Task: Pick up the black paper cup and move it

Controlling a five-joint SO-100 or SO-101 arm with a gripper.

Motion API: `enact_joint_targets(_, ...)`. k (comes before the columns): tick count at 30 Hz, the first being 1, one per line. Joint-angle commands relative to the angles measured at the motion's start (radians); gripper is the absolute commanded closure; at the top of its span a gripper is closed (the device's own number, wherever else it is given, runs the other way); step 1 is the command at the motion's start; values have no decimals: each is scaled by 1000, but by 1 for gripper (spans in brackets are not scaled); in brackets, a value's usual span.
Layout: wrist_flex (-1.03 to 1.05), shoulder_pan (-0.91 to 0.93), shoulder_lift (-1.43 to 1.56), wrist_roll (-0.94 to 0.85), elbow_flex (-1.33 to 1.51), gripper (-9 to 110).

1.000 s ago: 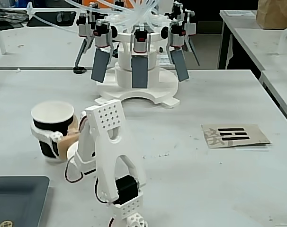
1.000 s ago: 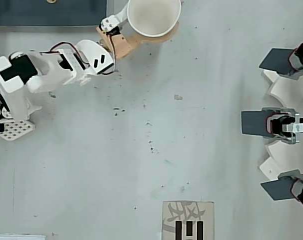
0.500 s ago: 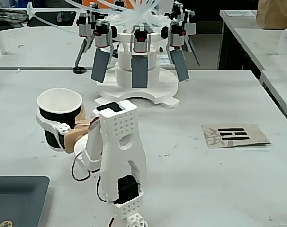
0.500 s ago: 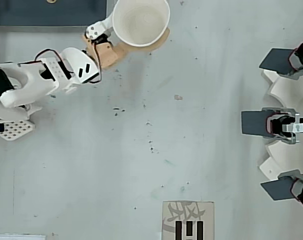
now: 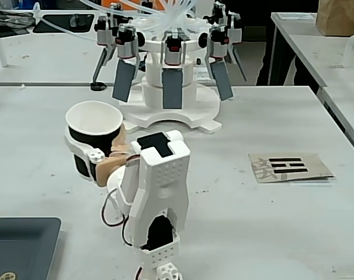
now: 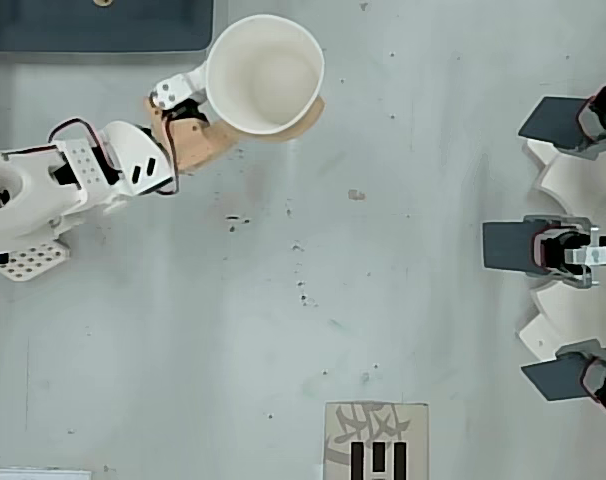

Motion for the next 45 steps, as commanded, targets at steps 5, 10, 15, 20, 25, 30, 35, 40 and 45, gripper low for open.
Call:
enact_joint_targets(5,-25,72,137,-3,64,91)
enact_joint_targets(10,5,129,169,-6,83,90)
enact_joint_targets(15,17,189,173,-5,77,89)
enact_joint_targets(20,66,285,173,8,74,88)
enact_joint_targets(25,123,353,172,9,55,88)
enact_joint_targets(30,201,400,156,6,-20,87)
enact_joint_targets(35,296,437,117,-3,-133,87)
enact_joint_targets(40,385,469,69,-6,-249,87)
enact_joint_targets(45,425,508,-25,-6,-376,87)
